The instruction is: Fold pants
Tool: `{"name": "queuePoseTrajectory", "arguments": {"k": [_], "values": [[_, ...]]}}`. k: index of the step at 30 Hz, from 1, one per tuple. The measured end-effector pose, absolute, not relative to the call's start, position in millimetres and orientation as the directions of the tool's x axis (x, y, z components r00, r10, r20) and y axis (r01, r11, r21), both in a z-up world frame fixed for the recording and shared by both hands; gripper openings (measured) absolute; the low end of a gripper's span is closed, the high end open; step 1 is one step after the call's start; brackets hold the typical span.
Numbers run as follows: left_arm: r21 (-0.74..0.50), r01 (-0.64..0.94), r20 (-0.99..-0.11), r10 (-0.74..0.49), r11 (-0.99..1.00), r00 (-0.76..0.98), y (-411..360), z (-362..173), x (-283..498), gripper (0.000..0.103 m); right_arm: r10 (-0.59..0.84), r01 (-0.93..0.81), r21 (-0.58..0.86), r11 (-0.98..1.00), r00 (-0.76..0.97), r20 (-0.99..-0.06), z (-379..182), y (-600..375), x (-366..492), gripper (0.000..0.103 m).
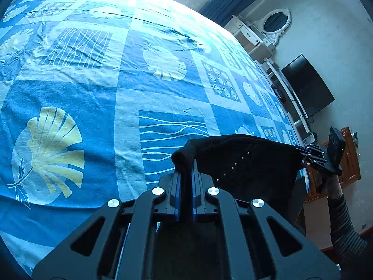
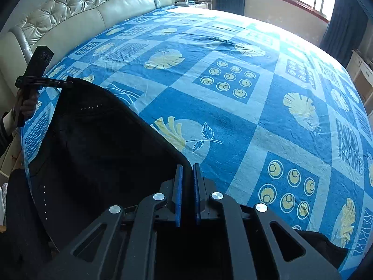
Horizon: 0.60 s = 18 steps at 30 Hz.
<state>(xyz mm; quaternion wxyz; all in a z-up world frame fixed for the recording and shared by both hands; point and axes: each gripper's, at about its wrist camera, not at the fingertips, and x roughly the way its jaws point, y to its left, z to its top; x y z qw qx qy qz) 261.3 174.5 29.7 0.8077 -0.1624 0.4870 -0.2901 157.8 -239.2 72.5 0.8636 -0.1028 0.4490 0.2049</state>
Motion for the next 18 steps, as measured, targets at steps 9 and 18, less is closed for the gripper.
{"name": "queuePoseTrajectory", "arguments": {"k": [9, 18], "values": [[-0.532, 0.361, -0.647, -0.643, 0.766, 0.41, 183, 68, 176, 0.006, 0.225, -0.434, -0.105, 0.895, 0.643, -0.732, 91, -217, 44, 0.009], [-0.562, 0.281, -0.677, -0.628, 0.778, 0.383, 216, 27, 91, 0.008, 0.2, -0.424, -0.126, 0.897, 0.643, -0.74, 41, -197, -35, 0.009]]}}
